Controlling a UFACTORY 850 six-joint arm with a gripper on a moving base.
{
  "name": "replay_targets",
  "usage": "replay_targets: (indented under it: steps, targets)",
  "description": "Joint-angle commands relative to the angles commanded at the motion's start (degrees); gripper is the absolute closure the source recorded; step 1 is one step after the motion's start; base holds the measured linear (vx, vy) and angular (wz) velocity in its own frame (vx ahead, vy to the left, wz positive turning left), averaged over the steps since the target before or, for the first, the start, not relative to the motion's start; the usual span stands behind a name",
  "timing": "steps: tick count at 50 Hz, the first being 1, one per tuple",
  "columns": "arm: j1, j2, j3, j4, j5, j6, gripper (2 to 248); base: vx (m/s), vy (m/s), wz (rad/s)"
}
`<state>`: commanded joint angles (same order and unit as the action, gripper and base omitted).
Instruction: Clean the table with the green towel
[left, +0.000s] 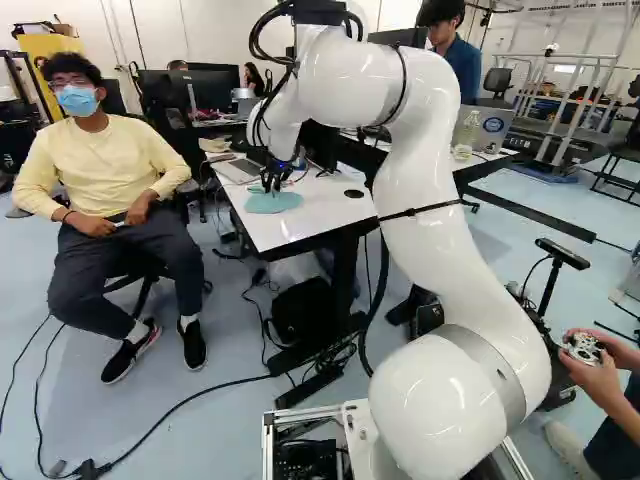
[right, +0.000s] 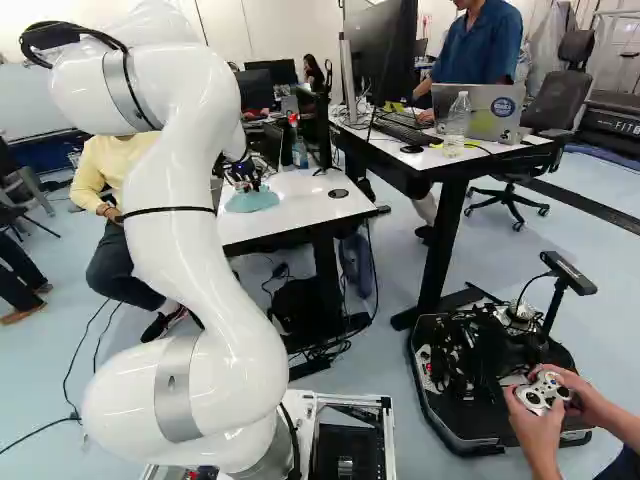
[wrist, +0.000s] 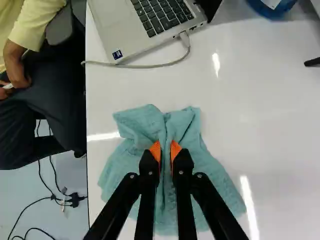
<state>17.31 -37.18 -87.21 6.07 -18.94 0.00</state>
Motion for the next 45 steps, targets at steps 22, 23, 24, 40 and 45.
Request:
replay_targets:
  steps: [22, 23, 24, 40, 45]
  targets:
    - [-2.78, 3.51, 4.93, 0.0, 0.0, 0.0, 206, 0.0, 0.0, 0.0]
    - [-2.96, 3.61, 5.07, 0.0, 0.0, 0.0, 206, 0.0, 0.0, 0.0]
    - [-3.08, 3.67, 5.16, 0.0, 0.0, 0.0, 206, 0.0, 0.0, 0.0]
    - [-5.69, 3.53, 4.96, 0.0, 0.0, 0.0, 206, 0.0, 0.0, 0.0]
    - [-6.51, 3.06, 4.32, 0.0, 0.0, 0.0, 206, 0.0, 0.0, 0.0]
